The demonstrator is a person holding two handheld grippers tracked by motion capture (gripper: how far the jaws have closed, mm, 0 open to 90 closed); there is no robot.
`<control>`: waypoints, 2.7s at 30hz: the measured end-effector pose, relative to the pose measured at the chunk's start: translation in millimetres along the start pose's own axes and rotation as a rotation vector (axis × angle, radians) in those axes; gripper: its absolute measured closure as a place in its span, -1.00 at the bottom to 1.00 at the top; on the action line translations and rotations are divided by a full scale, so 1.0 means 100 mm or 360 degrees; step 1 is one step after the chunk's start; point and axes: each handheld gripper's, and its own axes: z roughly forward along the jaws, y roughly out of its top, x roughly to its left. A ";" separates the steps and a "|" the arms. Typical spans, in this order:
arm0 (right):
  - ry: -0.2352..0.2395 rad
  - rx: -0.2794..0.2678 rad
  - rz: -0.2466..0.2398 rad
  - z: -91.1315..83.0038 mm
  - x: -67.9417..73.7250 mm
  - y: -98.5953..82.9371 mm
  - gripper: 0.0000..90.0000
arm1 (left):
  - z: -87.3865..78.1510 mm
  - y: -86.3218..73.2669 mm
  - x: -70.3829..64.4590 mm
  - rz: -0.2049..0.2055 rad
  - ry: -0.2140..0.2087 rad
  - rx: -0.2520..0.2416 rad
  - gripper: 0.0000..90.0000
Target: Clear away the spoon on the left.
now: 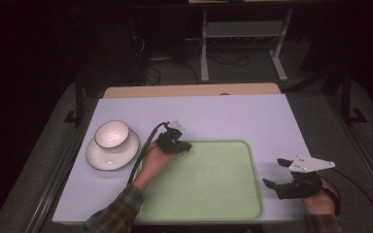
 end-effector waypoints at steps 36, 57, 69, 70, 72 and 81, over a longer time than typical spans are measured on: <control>-0.0005 -0.0002 -0.0001 0.00 0.00 0.00 -0.71 | -0.42 -0.47 -0.12 -0.0006 -0.0035 0.0092 1.00; -0.0008 0.0000 -0.0003 0.00 0.01 0.00 -0.70 | -0.68 -0.75 -0.09 -0.0029 0.0001 0.0120 1.00; -0.0006 0.0005 -0.0011 0.00 0.01 0.01 -0.71 | -0.76 -0.73 -0.08 -0.0011 -0.0019 0.0040 0.61; -0.0007 0.0006 -0.0014 0.00 0.01 0.01 -0.71 | -0.78 -0.72 -0.07 -0.0012 -0.0020 0.0030 0.54; -0.0007 0.0007 -0.0014 0.00 0.01 0.01 -0.71 | -0.83 -0.71 -0.06 -0.0021 -0.0028 0.0014 0.35; -0.0008 0.0010 -0.0016 0.01 0.01 0.01 -0.70 | -0.99 -0.68 0.01 -0.0029 -0.0014 -0.0026 -0.37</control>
